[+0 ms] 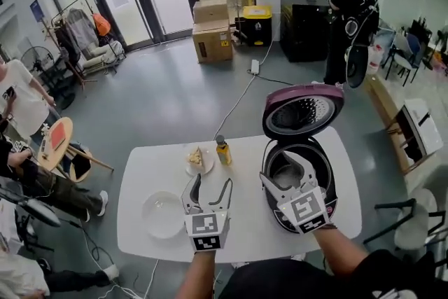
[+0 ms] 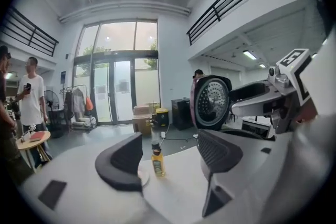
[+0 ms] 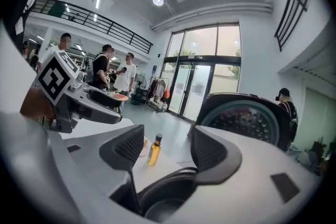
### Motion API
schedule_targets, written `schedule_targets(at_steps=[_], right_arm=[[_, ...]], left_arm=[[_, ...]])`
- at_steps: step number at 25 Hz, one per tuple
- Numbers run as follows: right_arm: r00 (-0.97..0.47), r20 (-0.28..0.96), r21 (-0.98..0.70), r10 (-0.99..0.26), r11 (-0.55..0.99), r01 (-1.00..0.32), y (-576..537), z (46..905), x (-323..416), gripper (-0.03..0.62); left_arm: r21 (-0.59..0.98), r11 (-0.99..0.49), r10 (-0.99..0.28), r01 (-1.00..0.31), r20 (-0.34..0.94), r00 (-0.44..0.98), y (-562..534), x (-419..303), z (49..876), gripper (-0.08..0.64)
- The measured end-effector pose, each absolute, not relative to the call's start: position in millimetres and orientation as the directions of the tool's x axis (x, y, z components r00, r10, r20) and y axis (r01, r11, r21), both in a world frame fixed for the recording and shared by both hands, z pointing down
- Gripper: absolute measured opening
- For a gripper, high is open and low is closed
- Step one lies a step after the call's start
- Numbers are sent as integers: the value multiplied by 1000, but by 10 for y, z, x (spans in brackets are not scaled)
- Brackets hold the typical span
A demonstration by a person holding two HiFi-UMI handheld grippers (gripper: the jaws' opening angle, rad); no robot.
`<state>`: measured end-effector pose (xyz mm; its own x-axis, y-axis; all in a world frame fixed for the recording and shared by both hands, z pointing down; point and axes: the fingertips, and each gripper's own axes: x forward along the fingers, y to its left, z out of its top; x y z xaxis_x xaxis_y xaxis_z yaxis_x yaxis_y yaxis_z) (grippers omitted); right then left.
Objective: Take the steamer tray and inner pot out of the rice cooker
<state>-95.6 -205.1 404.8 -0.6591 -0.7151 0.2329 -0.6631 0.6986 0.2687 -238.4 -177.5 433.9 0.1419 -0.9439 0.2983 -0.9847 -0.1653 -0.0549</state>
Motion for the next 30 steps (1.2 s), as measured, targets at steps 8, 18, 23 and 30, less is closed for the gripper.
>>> schedule_targets(at_steps=[8,18,23,30], right_arm=[[-561,267,266,-784,619,-739,-2116,4119,100,281],[-573,316,57,-756,618,-784,-2129,4401,830,327],[-715,284,-504,-639,535,-678,-2257,4669,1185,358],[-820,185,-879,-541,281,-384,-2411,4929,1507,357]], left_arm=[[-36,-292,-896,-956,360,260,-1931,-1408,4517,341],[227,-324,-837,-918,384,390,-1926,-834,4685,383],[696,-295,-745,-655,262,613,-1949,-694,4825,442],[931,-171,-689,-322,120,714,-2020,-668,4968,557]])
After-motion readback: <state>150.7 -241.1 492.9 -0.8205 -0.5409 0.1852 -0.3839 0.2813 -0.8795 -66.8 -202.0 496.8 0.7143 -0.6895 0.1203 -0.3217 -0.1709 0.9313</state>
